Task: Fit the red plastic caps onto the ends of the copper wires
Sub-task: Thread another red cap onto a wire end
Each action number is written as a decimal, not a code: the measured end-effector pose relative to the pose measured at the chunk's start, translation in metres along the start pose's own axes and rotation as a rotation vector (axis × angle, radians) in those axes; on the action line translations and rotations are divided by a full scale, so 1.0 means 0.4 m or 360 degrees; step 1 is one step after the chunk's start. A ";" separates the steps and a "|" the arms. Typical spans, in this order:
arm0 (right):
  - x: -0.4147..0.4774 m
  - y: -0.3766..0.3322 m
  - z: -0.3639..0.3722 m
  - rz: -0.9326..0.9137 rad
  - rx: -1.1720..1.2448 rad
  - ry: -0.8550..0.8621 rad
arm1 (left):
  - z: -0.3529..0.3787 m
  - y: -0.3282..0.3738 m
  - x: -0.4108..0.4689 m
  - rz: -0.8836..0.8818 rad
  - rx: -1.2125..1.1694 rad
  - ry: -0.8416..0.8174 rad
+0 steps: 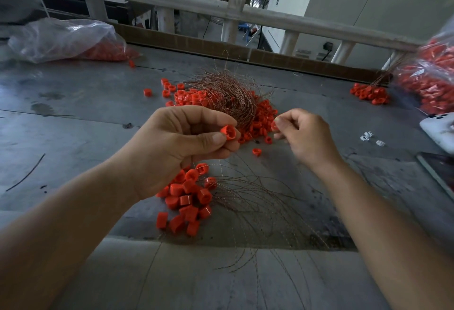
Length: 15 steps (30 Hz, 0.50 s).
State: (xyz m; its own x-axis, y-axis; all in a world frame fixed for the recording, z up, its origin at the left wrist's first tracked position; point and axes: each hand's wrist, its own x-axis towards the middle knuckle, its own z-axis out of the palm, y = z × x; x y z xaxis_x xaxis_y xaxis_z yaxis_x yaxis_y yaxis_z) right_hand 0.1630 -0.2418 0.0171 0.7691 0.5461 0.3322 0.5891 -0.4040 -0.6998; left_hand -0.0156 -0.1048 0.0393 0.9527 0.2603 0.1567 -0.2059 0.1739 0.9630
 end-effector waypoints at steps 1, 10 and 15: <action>-0.001 -0.008 -0.005 0.0057 0.0207 -0.0013 | -0.001 0.000 0.000 -0.0002 0.0007 0.0003; -0.041 -0.085 0.004 0.0290 0.1107 -0.0382 | -0.004 -0.004 0.002 -0.0013 0.0036 0.0027; -0.050 -0.097 0.005 0.0231 0.1201 -0.0431 | -0.005 -0.005 0.003 -0.0030 0.0052 0.0017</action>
State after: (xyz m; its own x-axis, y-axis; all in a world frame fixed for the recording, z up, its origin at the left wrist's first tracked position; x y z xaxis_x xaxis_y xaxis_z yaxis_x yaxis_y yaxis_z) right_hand 0.1243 -0.2355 0.0362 0.6813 0.7240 0.1084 0.0881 0.0659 -0.9939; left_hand -0.0145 -0.1029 0.0370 0.9539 0.2672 0.1364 -0.1804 0.1477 0.9724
